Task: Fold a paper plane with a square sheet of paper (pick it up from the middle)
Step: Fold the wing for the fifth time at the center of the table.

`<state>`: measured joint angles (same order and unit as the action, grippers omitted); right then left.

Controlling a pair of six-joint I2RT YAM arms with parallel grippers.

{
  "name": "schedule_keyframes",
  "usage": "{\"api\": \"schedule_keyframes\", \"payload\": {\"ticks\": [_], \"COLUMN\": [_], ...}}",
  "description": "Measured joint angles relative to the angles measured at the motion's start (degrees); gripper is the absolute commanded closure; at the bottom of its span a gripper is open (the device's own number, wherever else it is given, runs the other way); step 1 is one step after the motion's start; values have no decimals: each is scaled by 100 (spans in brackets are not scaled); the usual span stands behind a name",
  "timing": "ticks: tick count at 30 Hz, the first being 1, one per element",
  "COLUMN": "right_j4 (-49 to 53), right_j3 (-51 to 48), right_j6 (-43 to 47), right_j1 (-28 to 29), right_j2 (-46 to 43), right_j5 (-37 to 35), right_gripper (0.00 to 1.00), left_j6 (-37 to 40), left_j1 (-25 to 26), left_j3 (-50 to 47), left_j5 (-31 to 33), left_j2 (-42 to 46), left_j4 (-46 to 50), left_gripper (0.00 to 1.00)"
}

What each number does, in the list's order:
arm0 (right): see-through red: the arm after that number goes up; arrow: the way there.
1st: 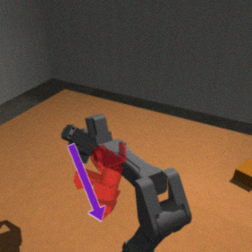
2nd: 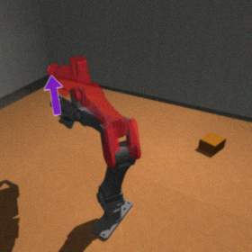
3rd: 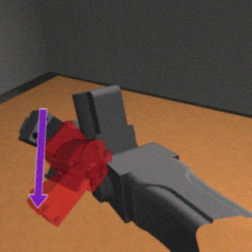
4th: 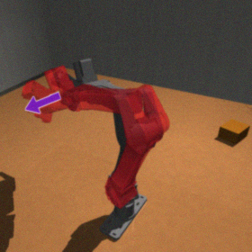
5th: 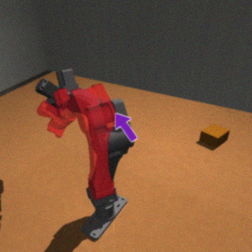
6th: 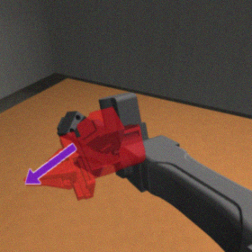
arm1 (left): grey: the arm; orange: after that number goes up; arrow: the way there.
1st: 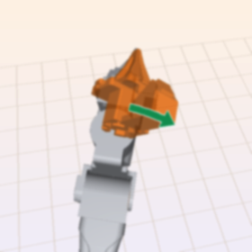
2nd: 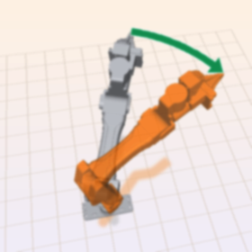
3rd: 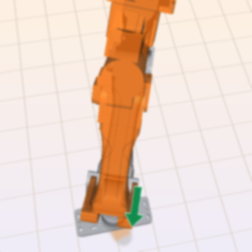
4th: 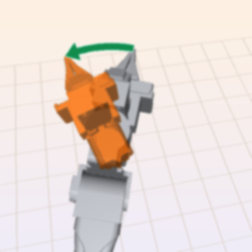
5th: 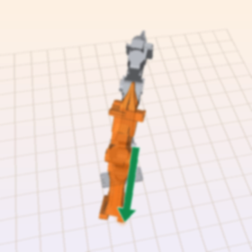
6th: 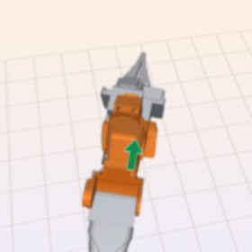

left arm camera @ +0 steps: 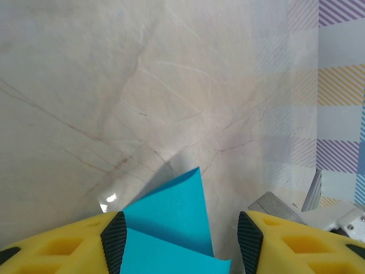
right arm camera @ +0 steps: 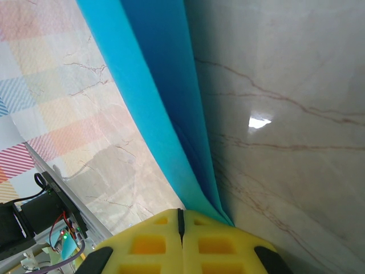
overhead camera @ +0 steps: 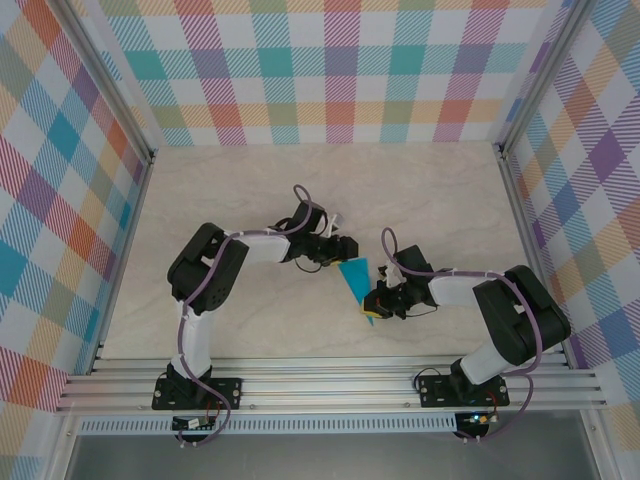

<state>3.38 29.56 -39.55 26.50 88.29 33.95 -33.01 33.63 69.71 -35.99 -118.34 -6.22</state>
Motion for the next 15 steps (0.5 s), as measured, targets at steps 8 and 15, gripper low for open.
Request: {"api": "schedule_keyframes", "payload": {"ticks": [8, 15], "right_j4": [-9, 11], "right_j3": [2, 26], "right_j6": [4, 17], "right_j1": [0, 0], "right_j2": [2, -7], "right_j5": [15, 37], "right_gripper": [98, 88], "left_j6": [188, 122], "left_j1": [-391, -514], "left_j3": [393, 299], "left_j5": [520, 964], "left_j2": [-33, 363], "left_j4": [682, 1126], "left_gripper": [43, 41]}}
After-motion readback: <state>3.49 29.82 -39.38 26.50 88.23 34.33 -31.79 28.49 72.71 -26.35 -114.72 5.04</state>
